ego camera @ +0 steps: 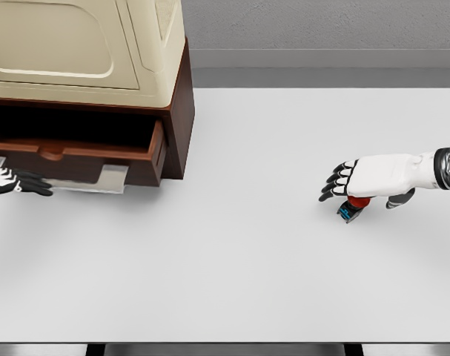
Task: Open the cabinet drawer with left arm, and place a switch into the drawer with right arm
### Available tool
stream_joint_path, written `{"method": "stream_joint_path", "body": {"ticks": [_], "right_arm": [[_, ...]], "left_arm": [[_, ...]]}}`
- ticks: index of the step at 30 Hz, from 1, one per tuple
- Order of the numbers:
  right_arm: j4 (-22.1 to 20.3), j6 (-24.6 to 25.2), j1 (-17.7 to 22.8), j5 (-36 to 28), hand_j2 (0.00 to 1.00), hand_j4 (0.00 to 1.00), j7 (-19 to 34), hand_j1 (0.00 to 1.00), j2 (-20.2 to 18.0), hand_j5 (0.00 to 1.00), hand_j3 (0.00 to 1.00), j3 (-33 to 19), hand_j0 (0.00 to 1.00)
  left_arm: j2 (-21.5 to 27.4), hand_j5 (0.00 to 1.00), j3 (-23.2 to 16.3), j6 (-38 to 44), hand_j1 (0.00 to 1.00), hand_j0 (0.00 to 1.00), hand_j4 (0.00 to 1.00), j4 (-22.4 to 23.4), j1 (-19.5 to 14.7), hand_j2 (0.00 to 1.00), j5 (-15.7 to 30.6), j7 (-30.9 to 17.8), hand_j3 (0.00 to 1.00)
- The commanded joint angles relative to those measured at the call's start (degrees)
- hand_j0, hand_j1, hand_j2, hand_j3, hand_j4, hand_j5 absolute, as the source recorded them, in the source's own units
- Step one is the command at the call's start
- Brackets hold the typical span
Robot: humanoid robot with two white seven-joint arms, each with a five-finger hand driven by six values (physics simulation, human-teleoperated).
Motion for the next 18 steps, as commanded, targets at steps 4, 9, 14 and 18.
{"method": "stream_joint_path", "body": {"ticks": [4,9,14,18], "right_arm": [[0.0,0.1,0.0,-0.2,1.0,1.0,0.0,1.0,-0.1,1.0,1.0,0.0,1.0],[0.0,0.1,0.0,-0.2,0.98,0.98,0.0,0.98,-0.1,0.98,0.98,0.0,0.98],[0.0,0.1,0.0,-0.2,0.95,0.95,0.0,0.95,-0.1,0.95,0.95,0.0,0.95],[0.0,0.1,0.1,-0.2,0.91,0.91,0.0,0.91,-0.1,0.91,0.91,0.0,0.91]], "left_arm": [[2.1,1.0,-0.1,-2.2,1.0,1.0,1.0,0.1,0.0,1.0,1.7,0.1,1.0],[2.4,1.0,-0.1,-2.2,1.0,1.0,1.0,0.1,0.0,1.0,2.1,0.1,1.0],[2.6,1.0,-0.1,-2.2,1.0,1.0,1.0,0.1,-0.1,1.0,4.3,0.1,1.0],[3.1,1.0,0.0,-2.2,1.0,1.0,1.0,0.1,-0.5,1.0,5.8,0.1,1.0]]}}
